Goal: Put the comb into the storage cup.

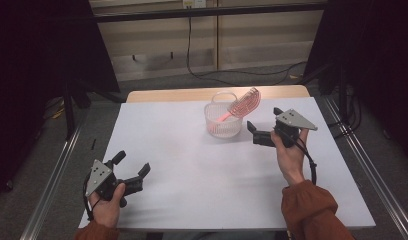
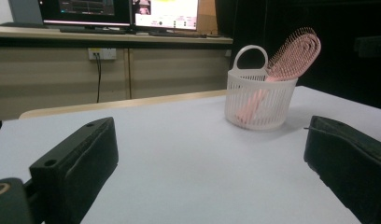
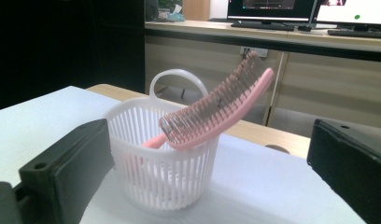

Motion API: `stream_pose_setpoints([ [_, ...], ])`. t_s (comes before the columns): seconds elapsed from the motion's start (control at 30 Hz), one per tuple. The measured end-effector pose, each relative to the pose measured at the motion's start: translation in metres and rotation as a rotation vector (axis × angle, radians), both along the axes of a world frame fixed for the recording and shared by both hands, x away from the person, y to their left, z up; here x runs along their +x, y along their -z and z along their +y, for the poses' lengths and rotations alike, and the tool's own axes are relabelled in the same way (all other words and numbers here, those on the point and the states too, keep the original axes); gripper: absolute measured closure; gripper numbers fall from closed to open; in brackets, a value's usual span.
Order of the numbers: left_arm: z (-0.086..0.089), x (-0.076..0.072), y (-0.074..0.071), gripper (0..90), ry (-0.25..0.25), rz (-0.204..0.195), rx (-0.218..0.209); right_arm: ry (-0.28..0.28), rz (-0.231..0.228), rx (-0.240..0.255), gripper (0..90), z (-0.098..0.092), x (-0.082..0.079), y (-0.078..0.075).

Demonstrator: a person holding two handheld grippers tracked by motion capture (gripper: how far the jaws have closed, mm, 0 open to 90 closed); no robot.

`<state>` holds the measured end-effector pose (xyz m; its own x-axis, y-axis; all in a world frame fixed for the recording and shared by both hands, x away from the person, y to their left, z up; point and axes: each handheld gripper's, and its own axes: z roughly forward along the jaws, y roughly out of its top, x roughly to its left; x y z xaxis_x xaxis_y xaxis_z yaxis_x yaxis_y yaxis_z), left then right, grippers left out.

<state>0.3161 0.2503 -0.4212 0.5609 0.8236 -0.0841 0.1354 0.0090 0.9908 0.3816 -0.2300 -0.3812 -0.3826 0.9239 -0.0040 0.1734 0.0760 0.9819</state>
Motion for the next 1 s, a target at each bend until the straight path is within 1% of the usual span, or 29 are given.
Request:
stream_pose_setpoints([
  [0.03, 0.0, 0.0, 0.0, 2.7, -0.005, 0.004, 0.0, -0.004, 0.001, 0.007, 0.0, -0.001, -0.001, 0.001],
  [0.13, 0.0, 0.0, 0.0, 2.6, -0.006, 0.008, -0.001, 0.005, 0.001, 0.0, 0.0, -0.002, -0.005, 0.003],
  [0.17, 0.0, 0.0, 0.0, 2.6, -0.008, 0.007, 0.001, 0.004, 0.002, 0.005, 0.0, -0.003, -0.006, 0.003],
  [0.27, 0.0, -0.001, -0.001, 2.6, -0.008, 0.009, 0.001, -0.005, 0.012, 0.04, 0.0, -0.005, -0.01, 0.004],
  [0.33, 0.0, -0.002, -0.001, 2.6, -0.009, 0.011, 0.007, -0.012, 0.02, 0.075, 0.0, -0.006, -0.014, 0.004],
  [0.37, -0.001, -0.002, -0.001, 2.6, -0.011, 0.009, 0.004, -0.012, 0.017, 0.08, 0.0, -0.007, -0.016, 0.005],
  [0.43, -0.001, -0.002, -0.001, 2.6, -0.013, 0.009, 0.002, -0.011, 0.006, 0.066, 0.0, -0.007, -0.019, 0.005],
  [0.63, -0.001, -0.003, -0.001, 2.7, -0.024, 0.01, 0.01, -0.003, 0.001, 0.056, 0.0, -0.011, -0.029, 0.008],
  [0.7, -0.001, -0.003, -0.001, 2.7, -0.025, 0.019, -0.006, -0.001, -0.005, 0.048, 0.0, -0.013, -0.031, 0.009],
  [0.77, 0.0, -0.003, -0.002, 2.7, -0.027, 0.017, -0.001, 0.006, -0.004, 0.051, 0.0, -0.015, -0.033, 0.01],
  [0.8, 0.0, -0.003, -0.002, 2.6, -0.03, 0.018, -0.01, 0.006, -0.009, 0.046, 0.0, -0.016, -0.034, 0.009],
  [0.93, 0.001, -0.005, -0.002, 2.6, -0.038, 0.014, 0.001, 0.015, -0.024, 0.038, 0.0, -0.018, -0.039, 0.009],
  [1.0, 0.001, -0.006, -0.002, 2.6, -0.044, 0.015, 0.005, 0.013, -0.025, 0.035, 0.0, -0.019, -0.042, 0.01],
])
